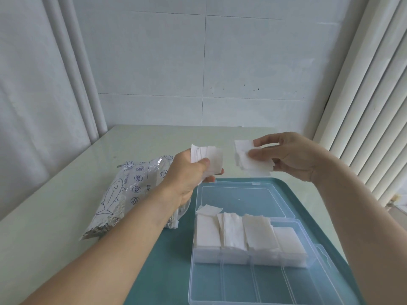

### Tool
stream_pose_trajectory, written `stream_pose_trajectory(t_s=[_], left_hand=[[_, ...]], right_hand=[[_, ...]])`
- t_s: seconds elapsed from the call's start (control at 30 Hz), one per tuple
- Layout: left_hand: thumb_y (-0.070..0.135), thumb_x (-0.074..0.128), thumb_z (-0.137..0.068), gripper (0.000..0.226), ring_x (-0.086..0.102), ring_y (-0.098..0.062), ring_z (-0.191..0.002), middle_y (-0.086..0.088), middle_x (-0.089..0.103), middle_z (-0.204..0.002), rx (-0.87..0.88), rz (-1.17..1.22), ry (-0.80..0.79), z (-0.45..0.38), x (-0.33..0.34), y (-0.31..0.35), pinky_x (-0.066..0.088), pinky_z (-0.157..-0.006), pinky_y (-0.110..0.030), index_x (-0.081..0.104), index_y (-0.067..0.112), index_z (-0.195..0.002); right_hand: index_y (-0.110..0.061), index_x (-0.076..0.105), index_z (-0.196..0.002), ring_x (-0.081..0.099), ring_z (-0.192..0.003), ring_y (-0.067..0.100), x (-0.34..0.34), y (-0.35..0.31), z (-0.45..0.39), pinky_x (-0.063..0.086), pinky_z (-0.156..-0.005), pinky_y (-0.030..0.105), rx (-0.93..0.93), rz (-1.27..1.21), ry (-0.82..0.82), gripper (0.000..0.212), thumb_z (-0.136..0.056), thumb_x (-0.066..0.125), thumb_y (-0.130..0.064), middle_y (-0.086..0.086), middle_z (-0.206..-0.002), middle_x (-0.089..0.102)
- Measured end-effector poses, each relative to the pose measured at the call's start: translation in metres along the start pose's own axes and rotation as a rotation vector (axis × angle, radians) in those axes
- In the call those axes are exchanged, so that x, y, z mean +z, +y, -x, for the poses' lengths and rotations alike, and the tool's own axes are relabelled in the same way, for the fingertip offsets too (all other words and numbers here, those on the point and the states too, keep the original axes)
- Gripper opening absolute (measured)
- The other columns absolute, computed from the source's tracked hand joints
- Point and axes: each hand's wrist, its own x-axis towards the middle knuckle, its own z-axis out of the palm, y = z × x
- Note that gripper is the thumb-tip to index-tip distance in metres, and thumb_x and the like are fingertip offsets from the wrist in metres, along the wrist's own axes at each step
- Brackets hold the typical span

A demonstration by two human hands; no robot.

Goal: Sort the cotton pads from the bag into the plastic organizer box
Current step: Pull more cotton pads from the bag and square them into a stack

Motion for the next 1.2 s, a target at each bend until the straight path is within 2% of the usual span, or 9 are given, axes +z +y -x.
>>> stream_pose_trajectory(t_s=[0.17, 0.4, 0.53, 0.6, 0.7, 0.8, 1.0, 1.1, 1.2], left_hand=[[-0.002, 0.048, -0.099, 0.022, 0.069, -0.022, -0.071, -0.013, 0.072, -0.089, -0.057, 0.194, -0.012, 0.004, 0.007, 0.005, 0.057, -0.056, -0.029, 0.069, 0.005, -0.094], [0.005, 0.059, -0.096, 0.014, 0.071, -0.026, -0.081, -0.017, 0.074, -0.096, -0.084, 0.129, -0.046, 0.005, 0.006, 0.006, 0.062, -0.069, -0.04, 0.071, 0.002, -0.1], [0.006, 0.063, -0.093, 0.009, 0.07, -0.029, -0.077, -0.014, 0.074, -0.094, -0.088, 0.094, 0.052, 0.002, 0.004, 0.004, 0.061, -0.065, -0.038, 0.072, 0.005, -0.095], [0.005, 0.063, -0.093, 0.011, 0.07, -0.027, -0.065, -0.018, 0.073, -0.094, -0.083, 0.102, 0.096, 0.001, 0.001, 0.005, 0.059, -0.06, -0.034, 0.069, -0.001, -0.1], [0.004, 0.06, -0.096, 0.008, 0.067, -0.019, -0.048, -0.011, 0.069, -0.083, -0.045, 0.048, 0.074, 0.003, -0.001, 0.006, 0.054, -0.046, -0.025, 0.066, 0.0, -0.1], [0.007, 0.059, -0.097, 0.01, 0.069, -0.021, -0.058, -0.011, 0.071, -0.082, 0.001, -0.057, -0.019, 0.004, 0.001, 0.003, 0.055, -0.051, -0.03, 0.069, 0.004, -0.098], [0.014, 0.064, -0.094, 0.016, 0.068, -0.026, -0.072, -0.015, 0.072, -0.091, -0.041, 0.028, -0.162, 0.007, 0.007, 0.005, 0.056, -0.055, -0.03, 0.072, 0.004, -0.104], [0.015, 0.064, -0.094, 0.014, 0.067, -0.023, -0.072, -0.015, 0.07, -0.09, -0.075, 0.108, -0.182, 0.007, 0.005, 0.007, 0.056, -0.056, -0.03, 0.071, 0.004, -0.101], [0.017, 0.061, -0.096, 0.018, 0.066, -0.022, -0.072, -0.013, 0.07, -0.09, -0.087, 0.14, -0.2, 0.006, 0.003, 0.007, 0.057, -0.057, -0.03, 0.069, 0.002, -0.104]], right_hand=[[-0.003, 0.068, -0.088, 0.07, -0.063, 0.023, 0.036, 0.016, -0.007, 0.058, -0.061, 0.026, -0.069, 0.012, 0.073, 0.024, -0.071, 0.086, -0.002, 0.015, -0.081, 0.073], [-0.004, 0.075, -0.087, 0.07, -0.059, 0.017, 0.043, 0.019, -0.006, 0.057, -0.064, 0.029, -0.165, 0.211, 0.125, 0.029, -0.066, 0.092, -0.013, 0.004, -0.069, 0.075], [-0.019, 0.075, -0.098, 0.069, -0.068, 0.018, 0.039, 0.009, 0.003, 0.056, -0.082, 0.039, -0.144, 0.38, 0.03, 0.046, -0.058, 0.097, -0.015, 0.005, -0.084, 0.077], [-0.023, 0.073, -0.1, 0.07, -0.07, 0.016, 0.034, 0.004, 0.006, 0.056, -0.084, 0.04, -0.147, 0.462, 0.033, 0.051, -0.055, 0.097, -0.017, 0.003, -0.089, 0.076], [-0.016, 0.075, -0.09, 0.068, -0.068, 0.017, 0.026, -0.006, 0.011, 0.056, -0.073, 0.029, -0.211, 0.48, 0.047, 0.037, -0.059, 0.095, -0.008, 0.008, -0.087, 0.075], [-0.009, 0.075, -0.088, 0.067, -0.062, 0.021, 0.023, -0.011, 0.014, 0.052, -0.057, 0.022, -0.233, 0.368, 0.02, 0.029, -0.066, 0.089, 0.003, 0.015, -0.082, 0.075], [-0.009, 0.074, -0.094, 0.06, -0.059, 0.014, 0.027, -0.008, 0.011, 0.046, -0.053, 0.014, -0.235, 0.377, 0.036, 0.026, -0.073, 0.084, 0.003, 0.01, -0.082, 0.076], [-0.008, 0.075, -0.088, 0.061, -0.058, 0.013, 0.029, -0.003, 0.007, 0.051, -0.06, 0.019, -0.247, 0.348, 0.104, 0.026, -0.068, 0.09, -0.003, 0.004, -0.073, 0.071], [-0.003, 0.073, -0.088, 0.069, -0.057, 0.02, 0.027, 0.0, 0.005, 0.061, -0.069, 0.034, -0.205, 0.27, 0.156, 0.034, -0.062, 0.094, -0.008, 0.006, -0.068, 0.07]])
